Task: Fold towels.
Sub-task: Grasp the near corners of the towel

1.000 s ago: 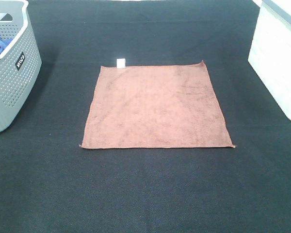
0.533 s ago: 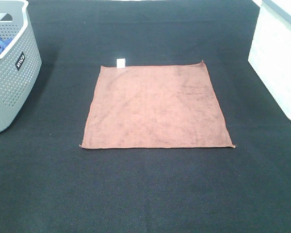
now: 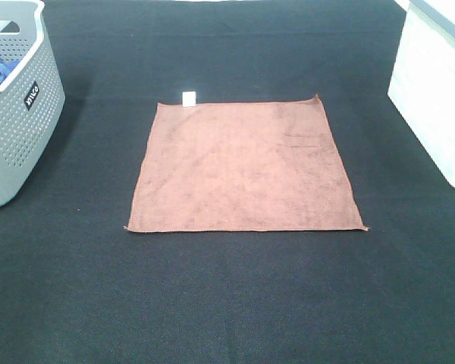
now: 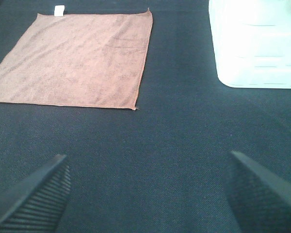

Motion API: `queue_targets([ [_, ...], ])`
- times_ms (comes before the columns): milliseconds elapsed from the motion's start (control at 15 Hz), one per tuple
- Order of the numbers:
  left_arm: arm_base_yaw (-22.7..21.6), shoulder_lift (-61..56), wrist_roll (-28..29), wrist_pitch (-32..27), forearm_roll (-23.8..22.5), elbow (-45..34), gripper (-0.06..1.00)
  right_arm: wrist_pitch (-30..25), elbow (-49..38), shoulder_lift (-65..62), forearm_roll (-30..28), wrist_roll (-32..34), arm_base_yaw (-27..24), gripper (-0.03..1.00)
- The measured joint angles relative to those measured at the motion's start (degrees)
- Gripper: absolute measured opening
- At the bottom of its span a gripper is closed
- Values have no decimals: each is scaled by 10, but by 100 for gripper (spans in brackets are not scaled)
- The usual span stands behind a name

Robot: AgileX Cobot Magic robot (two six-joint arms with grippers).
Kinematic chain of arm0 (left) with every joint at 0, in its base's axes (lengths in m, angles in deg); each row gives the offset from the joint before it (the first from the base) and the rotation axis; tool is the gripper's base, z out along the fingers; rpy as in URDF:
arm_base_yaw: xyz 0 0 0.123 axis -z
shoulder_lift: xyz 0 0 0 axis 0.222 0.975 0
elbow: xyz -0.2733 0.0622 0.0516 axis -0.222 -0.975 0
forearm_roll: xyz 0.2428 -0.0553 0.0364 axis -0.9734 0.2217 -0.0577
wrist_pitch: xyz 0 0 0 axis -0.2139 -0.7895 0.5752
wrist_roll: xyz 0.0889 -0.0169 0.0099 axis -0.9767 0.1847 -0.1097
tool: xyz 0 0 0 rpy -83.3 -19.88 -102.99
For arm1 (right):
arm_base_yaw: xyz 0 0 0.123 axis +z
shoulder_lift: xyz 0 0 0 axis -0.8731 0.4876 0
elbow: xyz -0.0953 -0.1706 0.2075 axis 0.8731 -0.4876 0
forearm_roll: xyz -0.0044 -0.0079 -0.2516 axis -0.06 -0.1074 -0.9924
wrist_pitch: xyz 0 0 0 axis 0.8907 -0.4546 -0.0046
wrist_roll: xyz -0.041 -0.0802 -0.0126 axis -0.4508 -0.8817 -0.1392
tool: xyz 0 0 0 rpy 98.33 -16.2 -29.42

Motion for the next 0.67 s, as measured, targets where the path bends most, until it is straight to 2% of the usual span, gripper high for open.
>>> queue_targets([
  [667, 0, 0, 0, 0, 0, 0, 68, 0, 0, 0, 0, 0, 0, 81],
])
